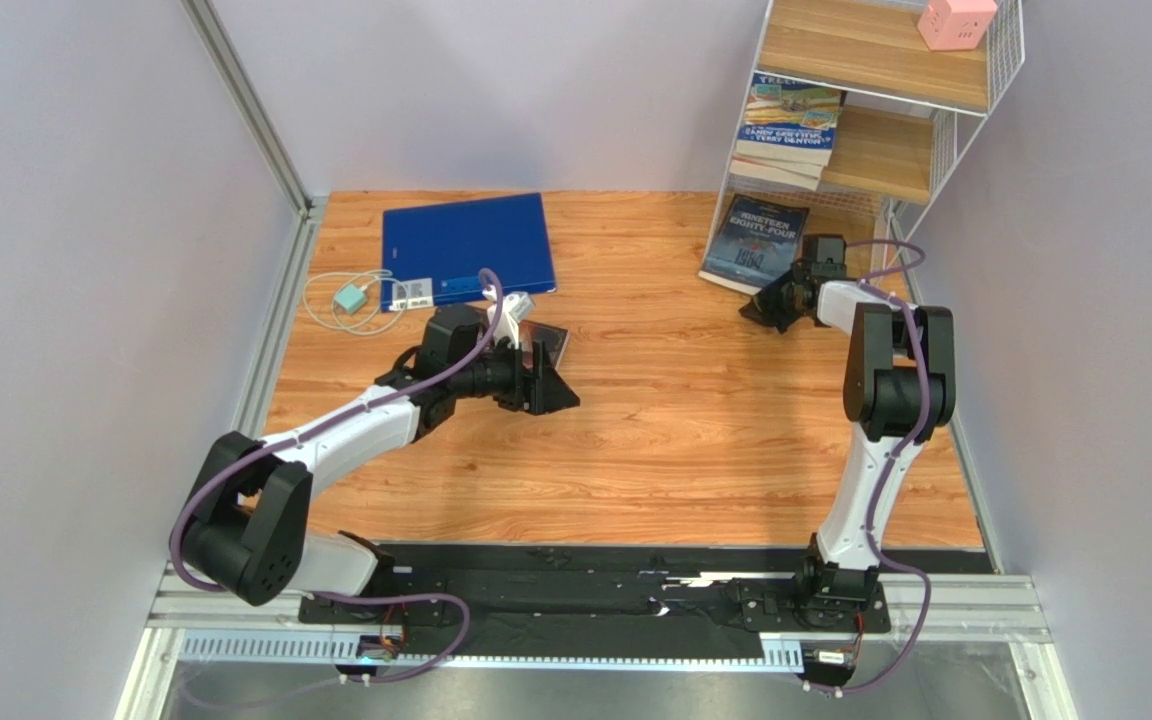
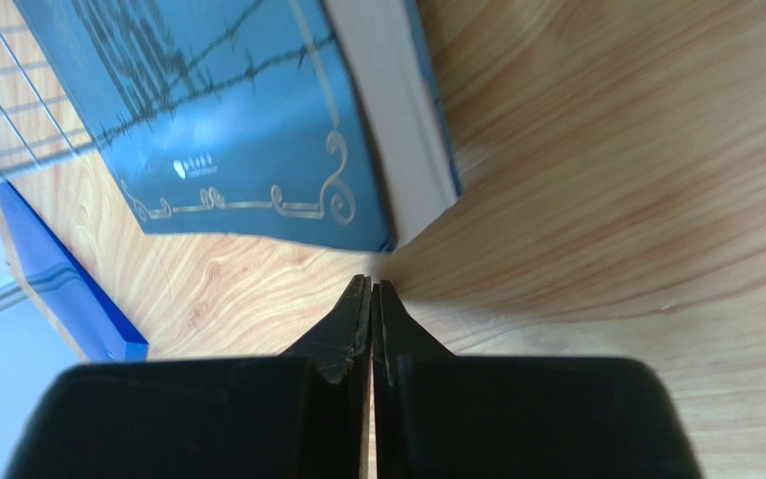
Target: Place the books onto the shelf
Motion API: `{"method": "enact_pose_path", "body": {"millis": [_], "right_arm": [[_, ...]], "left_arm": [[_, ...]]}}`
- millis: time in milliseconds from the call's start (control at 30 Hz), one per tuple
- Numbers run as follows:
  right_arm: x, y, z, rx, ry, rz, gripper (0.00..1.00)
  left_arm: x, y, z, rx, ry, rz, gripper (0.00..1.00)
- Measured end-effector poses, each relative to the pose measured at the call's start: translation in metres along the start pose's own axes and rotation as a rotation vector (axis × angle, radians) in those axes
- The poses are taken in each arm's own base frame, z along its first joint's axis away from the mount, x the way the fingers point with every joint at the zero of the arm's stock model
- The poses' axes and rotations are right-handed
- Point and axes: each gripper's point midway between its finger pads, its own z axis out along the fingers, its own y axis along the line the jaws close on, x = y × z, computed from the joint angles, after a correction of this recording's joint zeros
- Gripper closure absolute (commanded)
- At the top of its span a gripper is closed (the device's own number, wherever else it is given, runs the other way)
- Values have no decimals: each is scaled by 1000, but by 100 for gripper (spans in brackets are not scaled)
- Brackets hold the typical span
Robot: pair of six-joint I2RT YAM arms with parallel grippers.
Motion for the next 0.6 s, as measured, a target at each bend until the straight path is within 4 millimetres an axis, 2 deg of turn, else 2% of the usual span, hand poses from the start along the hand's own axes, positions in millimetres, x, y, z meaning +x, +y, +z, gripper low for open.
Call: {"method": "enact_pose_path", "body": {"millis": [367, 600], "right_arm": [[-30, 0, 7, 25, -63, 34, 100], [-41, -4, 6, 79, -97, 37, 100]], "left_arm": [[-1, 1, 0, -6, -3, 3, 20], [-1, 1, 0, -7, -3, 3, 20]]}}
